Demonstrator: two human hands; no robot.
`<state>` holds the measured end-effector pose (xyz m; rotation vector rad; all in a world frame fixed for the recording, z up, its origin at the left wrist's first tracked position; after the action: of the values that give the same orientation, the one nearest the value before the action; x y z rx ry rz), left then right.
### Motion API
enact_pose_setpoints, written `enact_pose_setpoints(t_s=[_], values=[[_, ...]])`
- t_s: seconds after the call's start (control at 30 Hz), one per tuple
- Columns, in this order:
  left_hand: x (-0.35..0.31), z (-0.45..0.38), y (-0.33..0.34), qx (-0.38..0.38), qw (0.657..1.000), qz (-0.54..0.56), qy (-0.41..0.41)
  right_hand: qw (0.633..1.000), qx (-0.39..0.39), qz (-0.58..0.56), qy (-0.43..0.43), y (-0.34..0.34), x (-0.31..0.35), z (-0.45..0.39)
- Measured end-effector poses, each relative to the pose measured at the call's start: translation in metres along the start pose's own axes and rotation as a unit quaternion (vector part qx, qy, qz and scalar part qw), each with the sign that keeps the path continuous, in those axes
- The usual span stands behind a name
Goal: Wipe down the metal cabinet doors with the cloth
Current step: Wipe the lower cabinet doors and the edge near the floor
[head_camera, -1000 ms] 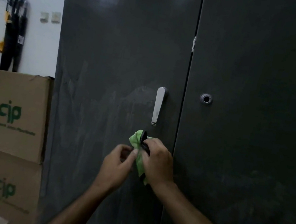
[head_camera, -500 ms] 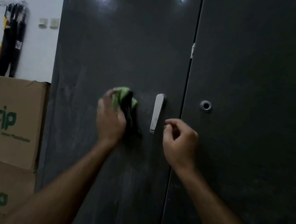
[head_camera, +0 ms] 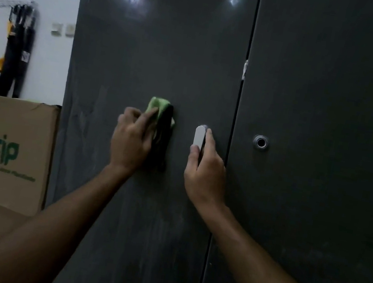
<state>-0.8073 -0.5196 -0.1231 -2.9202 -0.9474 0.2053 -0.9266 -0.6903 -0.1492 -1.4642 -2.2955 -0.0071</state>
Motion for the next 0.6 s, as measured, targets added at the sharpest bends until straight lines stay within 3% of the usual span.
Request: enact_pose_setpoints(t_s=[0.03, 0.07, 0.13, 0.2, 0.27, 0.37, 0.43, 0.53, 0.6], values=[[-0.003, -0.011, 0.004, -0.008, 0.999, 0.019, -0.043, 1.000, -0.013, -0.003, 0.006, -0.003, 0.000, -0.001], [-0.014, -0.013, 0.011, -0.004, 0.999, 0.033, -0.035, 1.000, -0.024, -0.004, 0.008, -0.006, 0.001, -0.002], [-0.045, 0.017, 0.024, 0.041, 0.994, 0.021, 0.095, 0.999, -0.041, -0.011, 0.002, -0.009, 0.001, -0.003], [-0.044, 0.072, 0.027, 0.111, 0.968, -0.004, 0.227, 0.999, -0.051, -0.011, -0.002, -0.006, 0.002, 0.000], [-0.010, 0.096, 0.012, 0.127, 0.958, -0.023, 0.256, 0.997, -0.068, 0.047, -0.001, -0.003, 0.004, 0.006], [0.043, 0.057, -0.013, 0.063, 0.993, 0.024, 0.092, 0.957, -0.115, 0.251, -0.091, 0.005, 0.034, 0.007], [0.050, 0.034, -0.011, 0.045, 0.995, 0.089, -0.029, 0.945, -0.067, 0.242, -0.211, 0.033, 0.060, 0.009], [0.046, 0.028, -0.010, 0.078, 0.974, 0.207, -0.054, 0.931, 0.099, 0.219, -0.274, 0.094, 0.072, 0.020], [0.056, 0.039, -0.015, 0.159, 0.956, 0.246, -0.026, 0.919, 0.136, 0.264, -0.260, 0.116, 0.064, 0.027]])
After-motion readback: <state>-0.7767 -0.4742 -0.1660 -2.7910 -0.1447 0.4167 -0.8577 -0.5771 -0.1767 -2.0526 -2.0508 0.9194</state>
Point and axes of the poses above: each hand's wrist, its own z-axis away from the middle knuckle, its own y-axis out of the palm, x = y × z, the point moved 9 cm from there along -z, towards the middle knuckle, and after that the axes turned 2 degrees about x, right-handed, at the moved point
